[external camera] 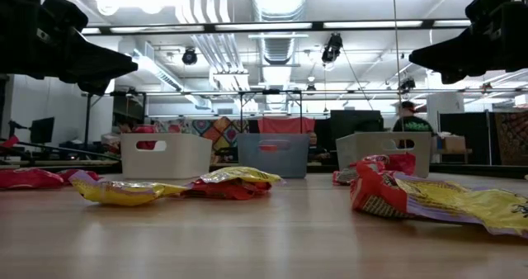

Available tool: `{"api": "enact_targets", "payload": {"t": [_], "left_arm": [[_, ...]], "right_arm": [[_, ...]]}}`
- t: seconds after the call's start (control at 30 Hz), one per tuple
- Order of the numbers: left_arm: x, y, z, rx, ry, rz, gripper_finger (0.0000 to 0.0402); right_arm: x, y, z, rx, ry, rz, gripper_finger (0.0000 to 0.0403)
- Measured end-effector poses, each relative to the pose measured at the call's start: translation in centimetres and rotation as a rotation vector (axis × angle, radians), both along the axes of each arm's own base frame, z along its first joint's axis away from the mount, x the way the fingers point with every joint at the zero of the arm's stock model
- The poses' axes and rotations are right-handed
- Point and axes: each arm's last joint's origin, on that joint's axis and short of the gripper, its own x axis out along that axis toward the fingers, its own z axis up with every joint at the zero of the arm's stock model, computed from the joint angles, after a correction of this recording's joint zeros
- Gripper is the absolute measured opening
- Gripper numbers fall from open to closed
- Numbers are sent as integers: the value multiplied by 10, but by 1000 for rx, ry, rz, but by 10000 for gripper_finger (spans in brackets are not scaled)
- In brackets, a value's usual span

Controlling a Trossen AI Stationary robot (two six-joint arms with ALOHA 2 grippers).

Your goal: Sort candy

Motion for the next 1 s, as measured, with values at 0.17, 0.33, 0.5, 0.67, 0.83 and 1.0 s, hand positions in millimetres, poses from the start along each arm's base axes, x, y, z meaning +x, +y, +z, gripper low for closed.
{"api": "enact_targets", "payload": {"t": [0.17, 0.33, 0.5, 0.67, 0.83, 1.0], "left_arm": [[0, 0, 0, 0, 0, 0, 76], [0, 0, 0, 0, 0, 0, 76], [0, 0, 0, 0, 0, 0, 76], [0, 0, 0, 0, 0, 0, 76], [0, 0, 0, 0, -1, 0, 76], [0, -1, 10, -177, -125, -29, 76]], "right_arm": [[0, 0, 0, 0, 0, 0, 68], [0, 0, 0, 0, 0, 0, 68], [0, 0, 0, 0, 0, 0, 68], [0, 0, 0, 0, 0, 0, 68], [0, 0, 0, 0, 0, 0, 68], [0, 0, 0, 0, 0, 0, 68]]}}
